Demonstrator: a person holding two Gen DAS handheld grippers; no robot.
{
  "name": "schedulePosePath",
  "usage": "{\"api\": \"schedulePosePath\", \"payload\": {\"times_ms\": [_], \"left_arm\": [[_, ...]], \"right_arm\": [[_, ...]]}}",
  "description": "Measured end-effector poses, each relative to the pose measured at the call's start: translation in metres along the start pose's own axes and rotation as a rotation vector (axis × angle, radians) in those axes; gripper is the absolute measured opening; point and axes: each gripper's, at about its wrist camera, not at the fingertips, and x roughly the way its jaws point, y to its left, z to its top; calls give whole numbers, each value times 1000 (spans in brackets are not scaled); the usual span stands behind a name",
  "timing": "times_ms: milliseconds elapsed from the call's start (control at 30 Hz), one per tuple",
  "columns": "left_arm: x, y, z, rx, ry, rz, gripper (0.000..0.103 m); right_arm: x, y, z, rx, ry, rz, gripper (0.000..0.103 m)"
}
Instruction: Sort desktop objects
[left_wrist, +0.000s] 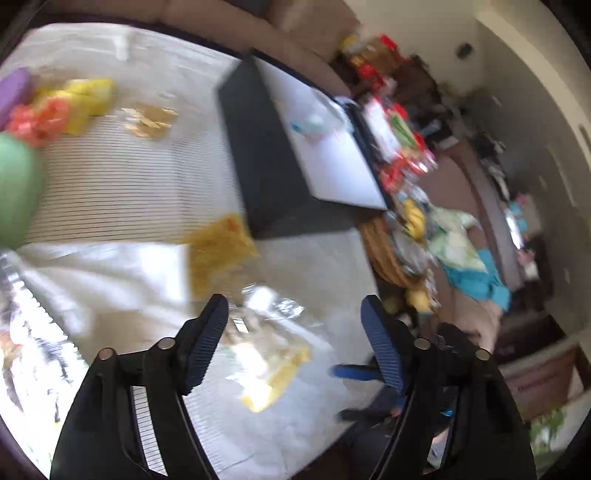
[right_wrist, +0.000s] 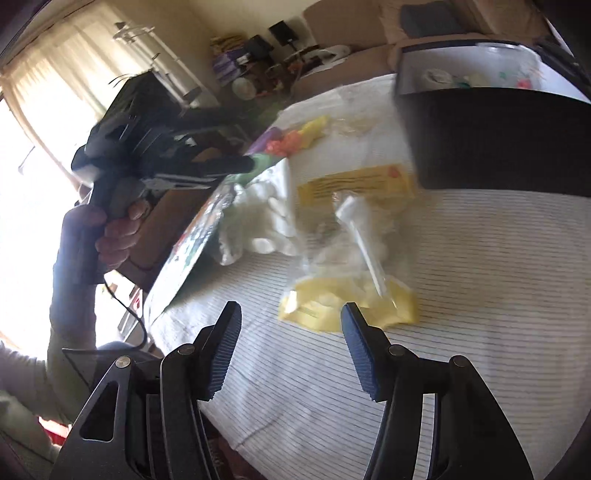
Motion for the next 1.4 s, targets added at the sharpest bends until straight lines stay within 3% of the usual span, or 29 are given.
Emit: {"api": "schedulePosePath", "payload": {"times_ms": [100,200,333,400,500,667,700,800,867,900,933,1000,1100,1167,1233,1333,1400], "left_arm": [[-4,26,-6,-105,-29,41,75],[5,42,-32,-171,-26,47,75],[46,54,-75,-218,48,104,75],[62,56,-76,-204,81,158,75],[65,62,-62,-195,27,236,75],[61,92,-31,-312,-66,154,77],[64,94,-25,-321,-76,139,84],[75,99,-9,-333,-101,88,94],[77,99,-10,-363,-95,59,95],[76,98,-14,-369,-85,36,95],[75,92,-20,-377,-73,8,96],[72,81,-33,-361,-57,20,96],[68,61,-47,-261,-18,120,96],[73,53,-48,-210,2,142,96],[79,53,-51,-216,29,171,96],[88,59,-56,-249,57,135,95],[88,53,-56,-219,43,125,92]], "right_arm": [[-16,-24,6,53,-21,-84,75],[-10,-34,18,29,24,-167,75],[14,-51,32,11,51,-189,75],[28,-61,35,32,76,-177,75],[47,-76,41,80,102,-152,75],[50,-86,42,129,109,-120,75],[50,-88,42,134,110,-115,75],[47,-93,41,152,100,-106,75],[48,-98,42,169,86,-95,68],[48,-101,42,178,81,-92,48],[51,-104,42,185,88,-90,21],[52,-106,42,184,94,-93,18],[44,-96,46,126,72,-95,17],[35,-92,47,106,49,-95,17],[24,-90,45,113,13,-83,17],[6,-82,44,112,-47,-56,17],[-3,-72,48,97,-86,-43,17]]}}
